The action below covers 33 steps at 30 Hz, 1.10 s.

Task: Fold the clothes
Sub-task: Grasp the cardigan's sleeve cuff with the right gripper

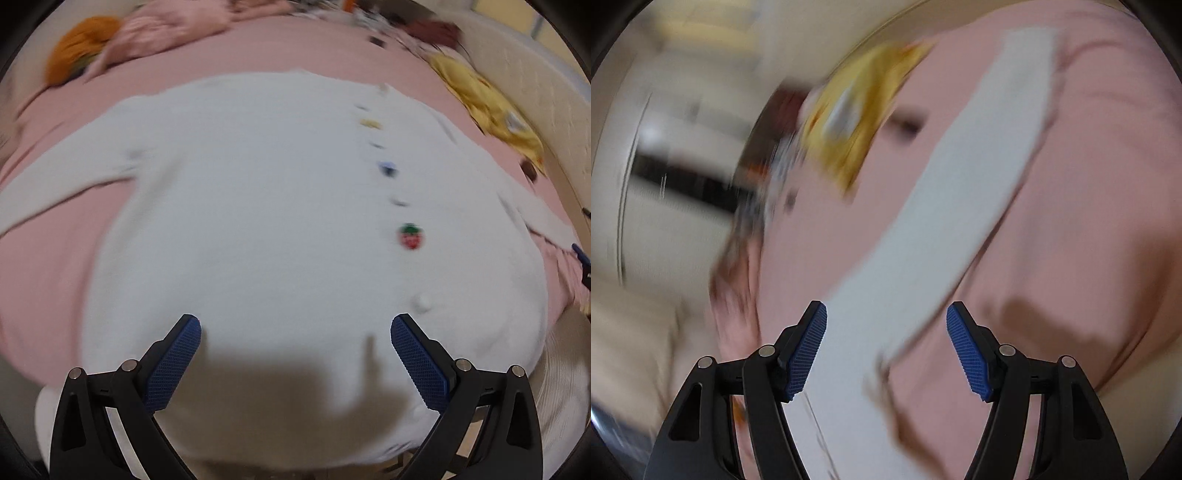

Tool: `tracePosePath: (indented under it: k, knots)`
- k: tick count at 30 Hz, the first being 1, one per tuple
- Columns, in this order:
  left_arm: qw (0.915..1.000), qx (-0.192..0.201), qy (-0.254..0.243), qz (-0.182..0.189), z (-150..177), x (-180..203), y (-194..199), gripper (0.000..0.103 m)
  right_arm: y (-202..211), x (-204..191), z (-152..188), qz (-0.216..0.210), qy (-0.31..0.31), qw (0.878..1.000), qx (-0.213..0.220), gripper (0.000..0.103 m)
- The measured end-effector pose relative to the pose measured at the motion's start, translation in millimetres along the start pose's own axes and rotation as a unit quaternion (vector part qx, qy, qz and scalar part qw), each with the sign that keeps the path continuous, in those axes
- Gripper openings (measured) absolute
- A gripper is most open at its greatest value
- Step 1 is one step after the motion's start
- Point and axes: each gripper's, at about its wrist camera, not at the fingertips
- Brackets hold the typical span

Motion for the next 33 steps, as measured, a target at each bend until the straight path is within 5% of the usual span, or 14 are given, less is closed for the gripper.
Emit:
tracePosePath:
  k: [5, 11, 22, 23, 26, 28, 33]
  knots:
    - [0.9979, -0.046, 0.011, -0.046, -19, 20, -39, 0.103, 28, 67, -85, -0.017, -0.115, 0.992, 0.055, 0.080]
    - [0.9951, -0.048, 0.005, -0.086, -18, 28, -51, 0.103, -4, 113, -132, -0.035, -0.150, 0.988, 0.016, 0.080]
    - [0.9924, -0.057, 0.024, -0.106, -17, 30, -50, 0.103, -62, 97, -177, -0.061, -0.122, 0.991, -0.006, 0.080]
    - [0.9924, -0.056, 0.025, -0.106, -16, 30, -50, 0.103, -61, 99, -177, -0.064, -0.117, 0.991, 0.000, 0.072]
    - [0.9922, -0.051, 0.028, -0.110, -14, 31, -51, 0.103, -62, 124, -164, -0.006, -0.121, 0.993, 0.014, 0.004]
    - [0.9921, -0.049, 0.026, -0.112, -15, 33, -52, 0.103, -64, 134, -162, -0.020, -0.124, 0.992, 0.012, 0.004]
    - [0.9934, -0.043, 0.026, -0.104, -12, 30, -51, 0.103, -59, 96, -162, 0.028, -0.068, 0.997, 0.019, 0.007]
Point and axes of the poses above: each gripper's, at about its wrist camera, not at the fingertips, and y roughly against the way its jaws point, x to its right, z to its underside, and after that the axes turned 2 degrees about -x, right-handed
